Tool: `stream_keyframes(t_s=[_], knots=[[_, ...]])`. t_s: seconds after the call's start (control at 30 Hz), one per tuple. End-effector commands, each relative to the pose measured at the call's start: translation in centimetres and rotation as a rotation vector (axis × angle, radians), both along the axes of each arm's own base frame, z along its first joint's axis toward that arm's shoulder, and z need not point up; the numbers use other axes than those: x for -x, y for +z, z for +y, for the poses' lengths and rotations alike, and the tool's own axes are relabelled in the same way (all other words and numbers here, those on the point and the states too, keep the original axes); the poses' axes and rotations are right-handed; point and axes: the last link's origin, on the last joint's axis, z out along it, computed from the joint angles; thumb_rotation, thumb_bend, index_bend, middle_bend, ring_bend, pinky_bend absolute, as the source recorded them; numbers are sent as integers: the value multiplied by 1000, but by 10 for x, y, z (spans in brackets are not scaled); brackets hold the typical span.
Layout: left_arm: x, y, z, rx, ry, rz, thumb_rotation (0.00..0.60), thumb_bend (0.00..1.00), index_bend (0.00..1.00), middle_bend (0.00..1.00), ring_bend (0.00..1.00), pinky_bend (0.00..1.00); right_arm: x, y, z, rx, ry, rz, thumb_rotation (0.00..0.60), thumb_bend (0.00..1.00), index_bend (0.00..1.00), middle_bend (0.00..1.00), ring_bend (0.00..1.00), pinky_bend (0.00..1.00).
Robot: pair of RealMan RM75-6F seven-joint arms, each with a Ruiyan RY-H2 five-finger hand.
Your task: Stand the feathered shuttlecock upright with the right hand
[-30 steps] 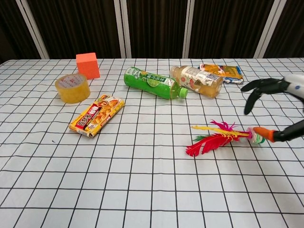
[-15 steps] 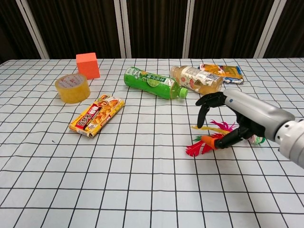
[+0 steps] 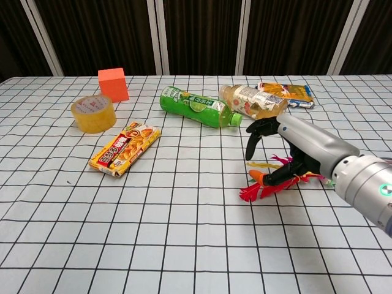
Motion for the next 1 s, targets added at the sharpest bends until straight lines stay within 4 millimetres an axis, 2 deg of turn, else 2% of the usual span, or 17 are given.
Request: stream_keyframes(t_s=[0.03, 0.33, 0.73, 1.0], knots=[[0, 0, 0, -3, -3, -1, 600, 46, 0, 0, 0, 0, 0, 0, 0, 3, -2, -1, 600, 399, 509, 183, 0, 0], [0, 0, 0, 2, 2, 1, 600, 46, 0, 0, 0, 0, 6, -6, -2, -2, -31, -1, 600, 402, 510, 194, 0, 0], [-1, -1, -1, 6, 1, -2, 600, 46, 0, 0, 0, 0, 13, -8, -5, 1, -52, -9, 600, 577, 605, 234, 0, 0], [-1, -1, -1, 9, 2, 0, 600, 47, 0, 0, 0, 0, 8, -2, -4, 1, -39, -33, 600, 583, 609, 237, 0, 0]])
